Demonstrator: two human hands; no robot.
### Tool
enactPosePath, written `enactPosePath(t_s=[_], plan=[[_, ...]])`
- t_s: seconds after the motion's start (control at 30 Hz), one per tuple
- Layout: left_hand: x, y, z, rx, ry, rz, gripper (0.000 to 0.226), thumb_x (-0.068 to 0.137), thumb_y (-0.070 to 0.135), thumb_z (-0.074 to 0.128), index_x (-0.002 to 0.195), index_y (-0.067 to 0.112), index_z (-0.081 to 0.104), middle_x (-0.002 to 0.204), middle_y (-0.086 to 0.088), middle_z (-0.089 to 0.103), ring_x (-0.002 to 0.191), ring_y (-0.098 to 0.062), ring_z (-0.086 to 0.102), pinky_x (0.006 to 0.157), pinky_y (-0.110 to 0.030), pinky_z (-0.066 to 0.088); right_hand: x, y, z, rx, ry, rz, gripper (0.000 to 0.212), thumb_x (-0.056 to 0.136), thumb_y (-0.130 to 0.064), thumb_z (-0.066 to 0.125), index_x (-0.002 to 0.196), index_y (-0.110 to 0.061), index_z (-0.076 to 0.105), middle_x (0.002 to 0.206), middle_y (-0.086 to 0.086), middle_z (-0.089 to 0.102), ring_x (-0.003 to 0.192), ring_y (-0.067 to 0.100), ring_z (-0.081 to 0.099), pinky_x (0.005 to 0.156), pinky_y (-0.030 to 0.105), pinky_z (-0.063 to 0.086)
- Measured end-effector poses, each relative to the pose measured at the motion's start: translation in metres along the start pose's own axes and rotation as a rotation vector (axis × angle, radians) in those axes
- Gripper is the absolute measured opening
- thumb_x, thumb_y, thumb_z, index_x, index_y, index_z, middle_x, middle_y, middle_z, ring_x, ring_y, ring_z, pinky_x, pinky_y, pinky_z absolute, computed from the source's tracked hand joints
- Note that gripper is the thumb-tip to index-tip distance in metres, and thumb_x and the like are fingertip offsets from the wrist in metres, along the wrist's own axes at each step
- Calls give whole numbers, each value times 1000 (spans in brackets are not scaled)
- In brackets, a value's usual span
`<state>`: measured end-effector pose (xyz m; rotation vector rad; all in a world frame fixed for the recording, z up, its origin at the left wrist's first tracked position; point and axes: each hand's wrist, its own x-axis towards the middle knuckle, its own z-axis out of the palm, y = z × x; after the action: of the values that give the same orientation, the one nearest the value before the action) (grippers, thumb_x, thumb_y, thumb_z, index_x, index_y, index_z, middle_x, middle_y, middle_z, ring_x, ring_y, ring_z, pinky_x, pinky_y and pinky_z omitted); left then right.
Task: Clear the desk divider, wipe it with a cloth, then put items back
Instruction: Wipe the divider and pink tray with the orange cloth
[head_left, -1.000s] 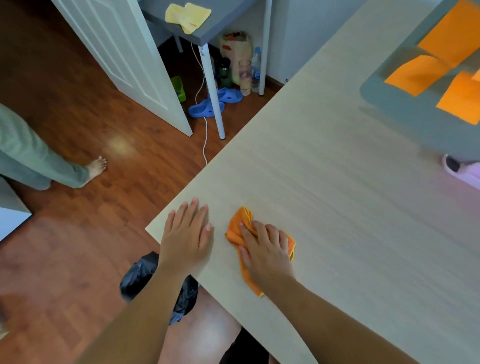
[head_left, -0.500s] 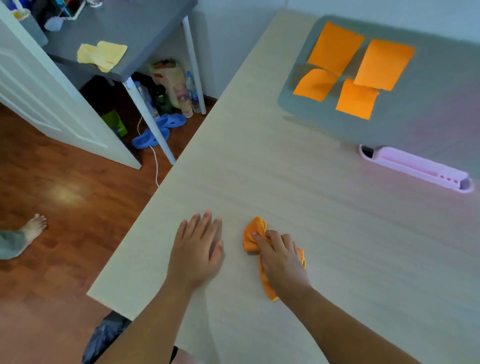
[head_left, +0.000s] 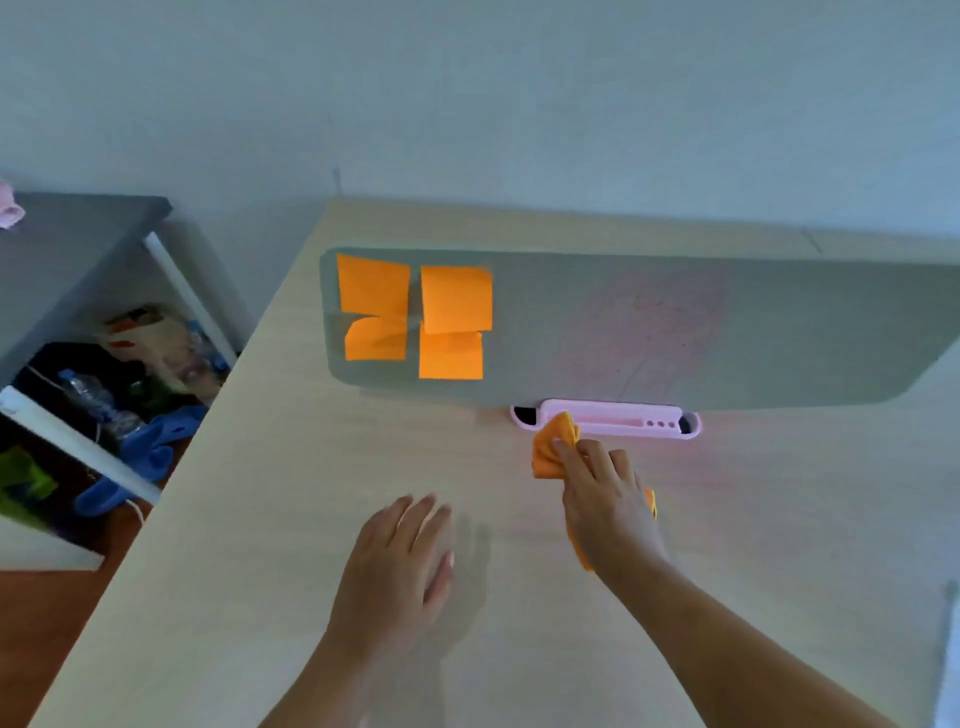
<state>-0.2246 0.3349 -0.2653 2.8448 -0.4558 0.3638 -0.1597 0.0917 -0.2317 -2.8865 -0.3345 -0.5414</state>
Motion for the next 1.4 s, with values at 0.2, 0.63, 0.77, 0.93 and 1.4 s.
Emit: enactPosePath(t_s=[0.2,0.63,0.77,0.93,1.4], plan=[[135,24,-31,137,340,248,34,90,25,53,117,8,64,122,-11,63,110,-37,55,90,-46,47,60,50,-32,-122,170,-98,59,64,3,72,120,-17,63,95,5,61,69,28,48,58,34,37],[280,33,-93,316,322,183,39,99,35,39,125,15,59,102,-8,64,89,-33,60,75,-42,42,140,83,-52,-133,397,-441,58,81,2,54,132,-26,54,134,0,45,83,28,52,67,37,42],[284,31,-85,279,332,121,35,101,37,34,112,19,62,79,-4,57,74,-31,52,67,-39,35,158,85,-56,-172,445,-427,50,80,3,56,123,-22,63,121,0,63,75,26,51,63,35,37],[285,35,-70,269,477,60,33,103,36,35,103,18,63,76,-4,52,73,-31,46,67,-41,33,157,117,-62,-123,422,-384,28,83,-8,68,108,-19,67,111,3,65,78,31,56,64,37,45],[292,33,-56,281,608,60,33,104,36,35,96,17,61,76,-4,50,72,-29,44,68,-41,31,172,77,-48,-5,566,-352,11,92,-12,62,95,-18,70,94,1,68,70,27,52,59,37,38]])
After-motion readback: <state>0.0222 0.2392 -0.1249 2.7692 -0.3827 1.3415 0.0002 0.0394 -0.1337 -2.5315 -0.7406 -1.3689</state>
